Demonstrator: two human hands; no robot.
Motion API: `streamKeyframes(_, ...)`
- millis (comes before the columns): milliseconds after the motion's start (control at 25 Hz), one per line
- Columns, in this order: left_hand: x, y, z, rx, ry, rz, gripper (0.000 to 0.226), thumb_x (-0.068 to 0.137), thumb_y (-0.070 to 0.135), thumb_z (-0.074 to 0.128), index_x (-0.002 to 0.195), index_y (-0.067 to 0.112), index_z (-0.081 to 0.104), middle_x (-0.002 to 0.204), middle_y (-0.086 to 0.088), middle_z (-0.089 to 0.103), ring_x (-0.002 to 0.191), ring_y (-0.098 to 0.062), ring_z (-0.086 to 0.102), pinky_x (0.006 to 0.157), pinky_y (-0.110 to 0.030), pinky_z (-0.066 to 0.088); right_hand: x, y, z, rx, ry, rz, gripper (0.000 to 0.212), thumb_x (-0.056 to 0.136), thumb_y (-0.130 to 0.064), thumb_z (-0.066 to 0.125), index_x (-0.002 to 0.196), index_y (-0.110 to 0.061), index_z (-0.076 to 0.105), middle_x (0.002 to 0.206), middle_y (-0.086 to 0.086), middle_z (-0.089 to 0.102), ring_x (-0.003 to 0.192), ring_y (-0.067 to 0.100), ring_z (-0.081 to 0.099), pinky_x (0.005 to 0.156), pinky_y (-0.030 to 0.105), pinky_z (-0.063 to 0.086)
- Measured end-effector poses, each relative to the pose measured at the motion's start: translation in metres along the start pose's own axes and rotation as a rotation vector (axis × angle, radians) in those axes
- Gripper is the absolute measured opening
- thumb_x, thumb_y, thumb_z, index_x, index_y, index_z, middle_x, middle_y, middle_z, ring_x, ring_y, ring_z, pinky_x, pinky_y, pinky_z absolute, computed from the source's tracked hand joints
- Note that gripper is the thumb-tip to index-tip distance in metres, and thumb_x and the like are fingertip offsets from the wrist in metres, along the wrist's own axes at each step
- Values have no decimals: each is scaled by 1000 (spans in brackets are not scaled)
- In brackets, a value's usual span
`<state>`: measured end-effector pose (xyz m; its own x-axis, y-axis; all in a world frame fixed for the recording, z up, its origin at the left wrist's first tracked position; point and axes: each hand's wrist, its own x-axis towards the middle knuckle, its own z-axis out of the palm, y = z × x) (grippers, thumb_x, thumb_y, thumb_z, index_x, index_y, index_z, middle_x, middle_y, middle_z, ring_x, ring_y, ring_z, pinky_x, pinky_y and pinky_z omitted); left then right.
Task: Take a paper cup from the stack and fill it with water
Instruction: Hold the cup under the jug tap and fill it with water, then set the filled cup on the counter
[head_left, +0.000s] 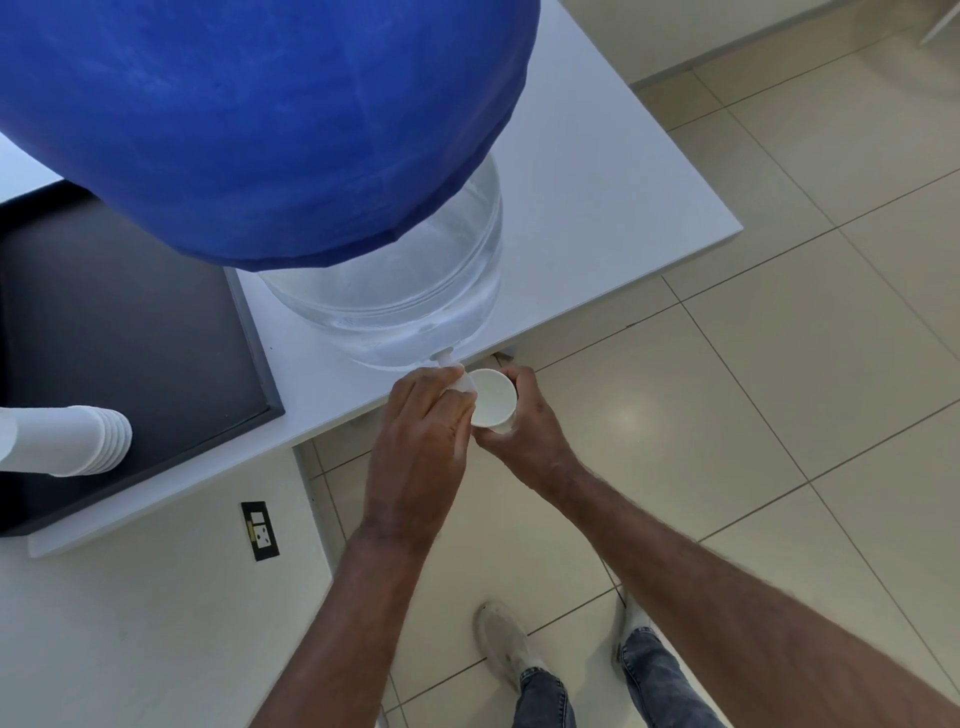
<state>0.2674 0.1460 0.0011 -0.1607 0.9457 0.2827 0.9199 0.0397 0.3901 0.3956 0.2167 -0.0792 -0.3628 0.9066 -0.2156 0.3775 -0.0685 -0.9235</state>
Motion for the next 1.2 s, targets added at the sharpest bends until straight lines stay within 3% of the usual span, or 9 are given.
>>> streamKeyframes(200, 0, 20, 1, 84, 20, -7, 18, 92, 11, 73, 109, 7, 73, 122, -11, 70, 125, -27, 57, 110, -46, 49, -14, 1, -44, 9, 29, 32, 65, 77, -14, 88, 120, -37, 44, 114, -23, 58, 105, -6, 60, 81, 12, 47)
streamKeyframes(360, 21, 53, 16, 60, 5, -25, 22, 94, 15, 69, 115, 10, 72, 127, -10, 69, 128, -29, 58, 112, -49, 47, -6, -17, -100, 30, 82, -8, 66, 79, -16, 89, 124, -35, 45, 116, -25, 59, 109, 1, 62, 88, 24, 57)
streamKeyframes(520, 58, 83, 35, -45, 10, -77, 28, 93, 12, 71, 121, 10, 69, 129, -9, 67, 130, -24, 55, 112, -44, 49, 30, -45, -163, 37, 100, -90, 66, 80, -20, 89, 128, -34, 45, 114, -39, 57, 110, -7, 61, 86, 14, 55)
streamKeyframes(720, 126, 103, 67, -140, -7, -183, 36, 95, 14, 68, 130, 11, 63, 141, -7, 59, 137, -22, 49, 110, -44, 52, 122, -66, -220, 18, 135, -145, 68, 81, -26, 89, 132, -30, 44, 116, -34, 57, 109, -4, 59, 83, 8, 51)
streamKeyframes(800, 156, 108, 80, -129, -15, -213, 41, 97, 21, 66, 136, 12, 58, 148, -7, 54, 141, -23, 47, 113, -41, 50, 163, -70, -235, -6, 133, -157, 69, 82, -25, 88, 134, -26, 43, 120, -24, 57, 110, 2, 59, 85, 8, 49)
streamKeyframes(880, 186, 106, 93, -73, -46, -251, 51, 98, 27, 64, 145, 12, 51, 155, -10, 48, 146, -26, 42, 118, -41, 43, 200, -71, -245, -28, 132, -164, 70, 82, -24, 88, 136, -21, 43, 123, -13, 58, 112, 13, 60, 88, 16, 51)
streamKeyframes(1080, 248, 83, 119, 95, -126, -298, 71, 100, 42, 55, 160, 11, 30, 172, -12, 20, 159, -31, 18, 130, -49, 21, 263, -66, -253, -64, 98, -145, 70, 82, -22, 87, 137, -19, 43, 123, -8, 57, 112, 16, 58, 88, 25, 53)
streamKeyframes(1200, 281, 66, 146, 171, -206, -347, 80, 101, 53, 47, 164, 14, 17, 175, -8, 3, 162, -29, 4, 131, -52, 8, 292, -54, -256, -78, 61, -106, 69, 83, -22, 87, 137, -20, 43, 123, -8, 58, 111, 17, 59, 85, 21, 51)
